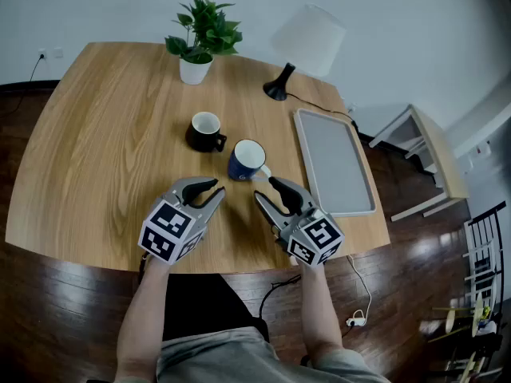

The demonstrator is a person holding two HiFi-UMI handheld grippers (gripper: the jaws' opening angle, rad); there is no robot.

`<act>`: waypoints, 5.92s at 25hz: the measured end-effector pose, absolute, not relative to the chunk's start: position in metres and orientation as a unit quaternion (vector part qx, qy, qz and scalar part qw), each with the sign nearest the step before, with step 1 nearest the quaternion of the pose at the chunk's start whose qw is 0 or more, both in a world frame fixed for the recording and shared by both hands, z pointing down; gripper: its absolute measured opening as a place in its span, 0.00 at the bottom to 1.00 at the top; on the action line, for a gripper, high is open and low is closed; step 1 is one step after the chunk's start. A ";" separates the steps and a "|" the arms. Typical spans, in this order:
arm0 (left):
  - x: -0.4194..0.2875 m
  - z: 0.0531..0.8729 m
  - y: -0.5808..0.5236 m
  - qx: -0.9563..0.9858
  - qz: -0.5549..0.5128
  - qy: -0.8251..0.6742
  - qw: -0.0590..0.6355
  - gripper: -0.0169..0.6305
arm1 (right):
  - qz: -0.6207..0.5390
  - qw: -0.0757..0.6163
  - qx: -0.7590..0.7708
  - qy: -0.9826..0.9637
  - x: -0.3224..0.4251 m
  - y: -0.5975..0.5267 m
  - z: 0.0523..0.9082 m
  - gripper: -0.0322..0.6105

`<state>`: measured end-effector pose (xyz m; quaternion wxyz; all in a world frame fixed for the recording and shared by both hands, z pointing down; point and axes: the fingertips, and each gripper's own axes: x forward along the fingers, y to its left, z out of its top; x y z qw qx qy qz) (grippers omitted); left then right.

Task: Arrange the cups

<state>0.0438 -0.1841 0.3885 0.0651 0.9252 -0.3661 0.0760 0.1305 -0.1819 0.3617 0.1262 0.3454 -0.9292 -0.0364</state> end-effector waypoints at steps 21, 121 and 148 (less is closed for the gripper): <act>0.069 0.392 -0.176 0.941 0.088 -0.320 0.070 0.14 | -0.019 0.121 0.336 -0.934 0.144 -0.176 0.371 0.32; 0.048 0.385 -0.185 0.927 0.064 -0.363 0.064 0.14 | 0.037 0.085 0.253 -0.963 0.064 -0.197 0.378 0.22; 0.050 0.384 -0.186 0.928 0.071 -0.359 0.064 0.14 | 0.046 0.085 0.263 -0.960 0.067 -0.201 0.378 0.22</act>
